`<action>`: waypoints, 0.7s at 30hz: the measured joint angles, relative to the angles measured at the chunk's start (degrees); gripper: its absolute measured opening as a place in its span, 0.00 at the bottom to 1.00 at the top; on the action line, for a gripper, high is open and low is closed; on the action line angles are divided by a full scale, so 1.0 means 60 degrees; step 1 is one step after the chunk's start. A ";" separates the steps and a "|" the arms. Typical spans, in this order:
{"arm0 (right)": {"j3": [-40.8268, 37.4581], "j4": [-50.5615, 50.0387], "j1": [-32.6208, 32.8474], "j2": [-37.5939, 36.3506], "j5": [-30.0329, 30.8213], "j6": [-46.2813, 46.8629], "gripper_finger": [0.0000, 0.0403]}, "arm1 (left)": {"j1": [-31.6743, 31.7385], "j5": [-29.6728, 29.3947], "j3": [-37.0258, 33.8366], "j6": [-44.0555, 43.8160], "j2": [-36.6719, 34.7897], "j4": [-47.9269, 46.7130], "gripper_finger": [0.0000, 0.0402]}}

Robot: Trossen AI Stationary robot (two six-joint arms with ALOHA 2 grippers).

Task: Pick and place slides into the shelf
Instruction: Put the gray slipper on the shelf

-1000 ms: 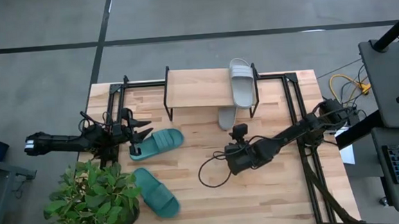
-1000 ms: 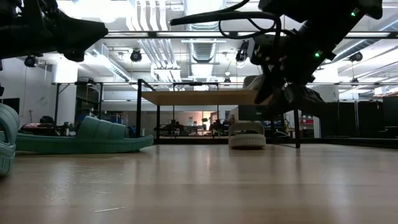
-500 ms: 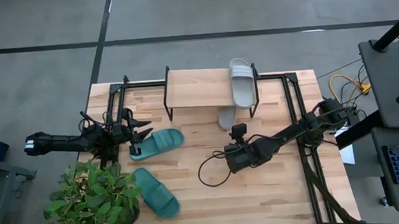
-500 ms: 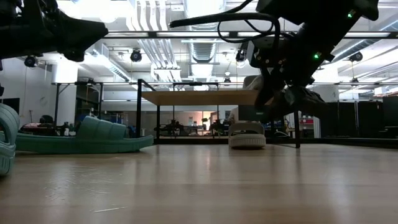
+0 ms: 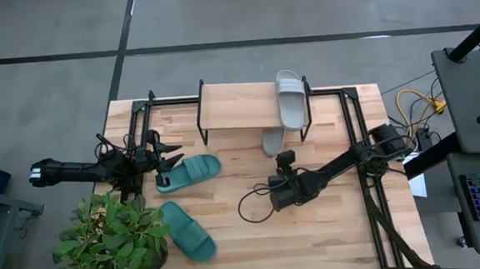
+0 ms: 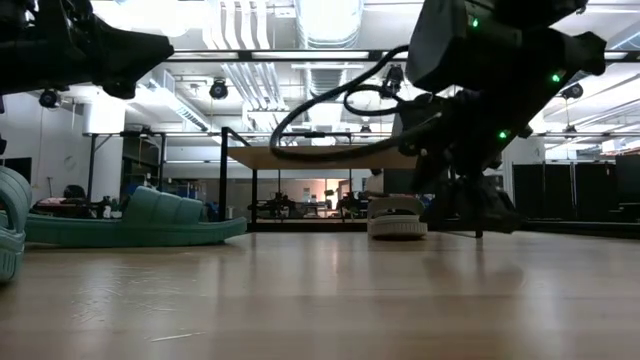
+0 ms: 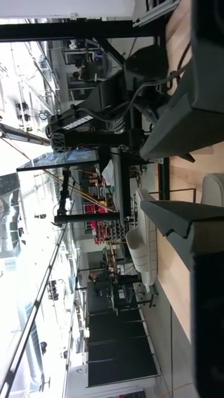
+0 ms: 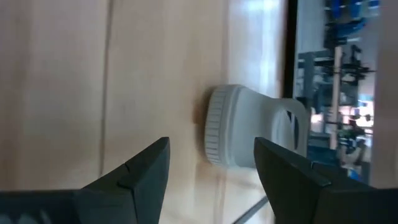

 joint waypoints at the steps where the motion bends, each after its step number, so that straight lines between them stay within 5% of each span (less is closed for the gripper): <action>1: 0.0000 -0.0007 -0.0016 0.0009 0.0015 0.0007 0.56 | -0.0002 0.0001 0.0000 0.0002 0.0000 0.0000 0.27; 21: 0.0004 0.0571 -0.1120 0.0017 -0.0581 -0.0024 0.56 | 0.0000 0.0000 0.0000 0.0002 0.0000 0.0000 0.27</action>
